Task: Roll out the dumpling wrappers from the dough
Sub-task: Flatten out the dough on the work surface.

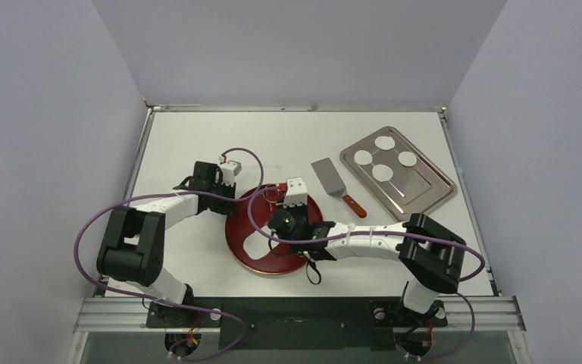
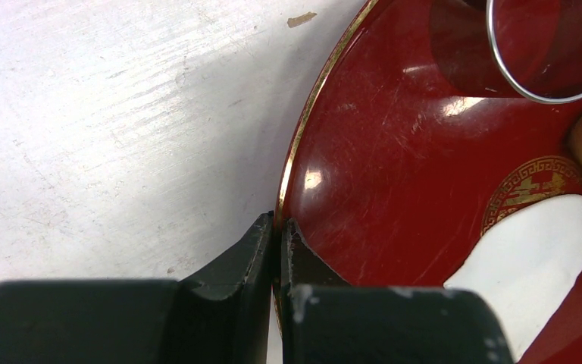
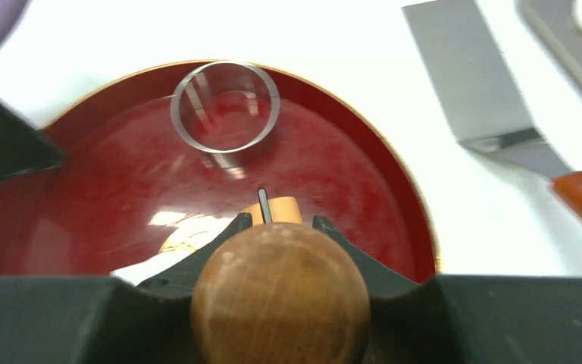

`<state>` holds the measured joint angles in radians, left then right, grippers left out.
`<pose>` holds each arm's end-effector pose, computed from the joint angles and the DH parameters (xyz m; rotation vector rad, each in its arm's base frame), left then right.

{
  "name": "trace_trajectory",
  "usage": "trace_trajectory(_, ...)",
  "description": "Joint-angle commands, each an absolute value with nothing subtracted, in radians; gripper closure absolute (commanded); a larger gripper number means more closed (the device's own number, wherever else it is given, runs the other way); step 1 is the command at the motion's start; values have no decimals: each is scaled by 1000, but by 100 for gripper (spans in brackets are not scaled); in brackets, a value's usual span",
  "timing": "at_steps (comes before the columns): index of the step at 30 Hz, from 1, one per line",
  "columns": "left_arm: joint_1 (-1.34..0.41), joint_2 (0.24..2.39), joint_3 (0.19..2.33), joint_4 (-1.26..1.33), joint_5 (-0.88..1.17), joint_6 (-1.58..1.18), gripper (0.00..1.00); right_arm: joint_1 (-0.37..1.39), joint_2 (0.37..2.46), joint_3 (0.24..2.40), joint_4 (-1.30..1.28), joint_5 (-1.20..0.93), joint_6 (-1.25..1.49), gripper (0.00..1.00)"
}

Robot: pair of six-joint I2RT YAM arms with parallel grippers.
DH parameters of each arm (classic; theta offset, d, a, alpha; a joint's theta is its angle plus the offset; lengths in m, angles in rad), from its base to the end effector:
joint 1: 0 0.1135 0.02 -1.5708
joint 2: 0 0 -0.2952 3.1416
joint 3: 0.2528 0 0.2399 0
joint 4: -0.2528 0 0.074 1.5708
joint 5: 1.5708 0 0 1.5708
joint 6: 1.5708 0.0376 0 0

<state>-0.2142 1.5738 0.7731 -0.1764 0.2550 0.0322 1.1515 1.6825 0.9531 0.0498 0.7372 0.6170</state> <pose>0.2788 -0.0704 0.1922 0.4120 2.5143 -0.3958 0.1637 0.3051 0.2328 -0.1749 2.0569 0.2529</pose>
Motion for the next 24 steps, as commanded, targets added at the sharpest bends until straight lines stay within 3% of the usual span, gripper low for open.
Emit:
trace_trajectory(1,-208,1545,770,-151,218,37,100,1139,1608,898,-124,810,588,100)
trace_trajectory(7,-207,1538,766,-151,216,37,100,1185,1480,961,-119,803,478,100)
trace_trajectory(12,-208,1546,770,-152,218,37,100,1215,1425,943,71,642,436,100)
trace_trajectory(19,-208,1541,768,-152,220,39,100,1212,1551,957,284,484,461,100)
trace_trajectory(24,-208,1546,770,-155,217,38,100,1212,1656,1005,272,468,478,100)
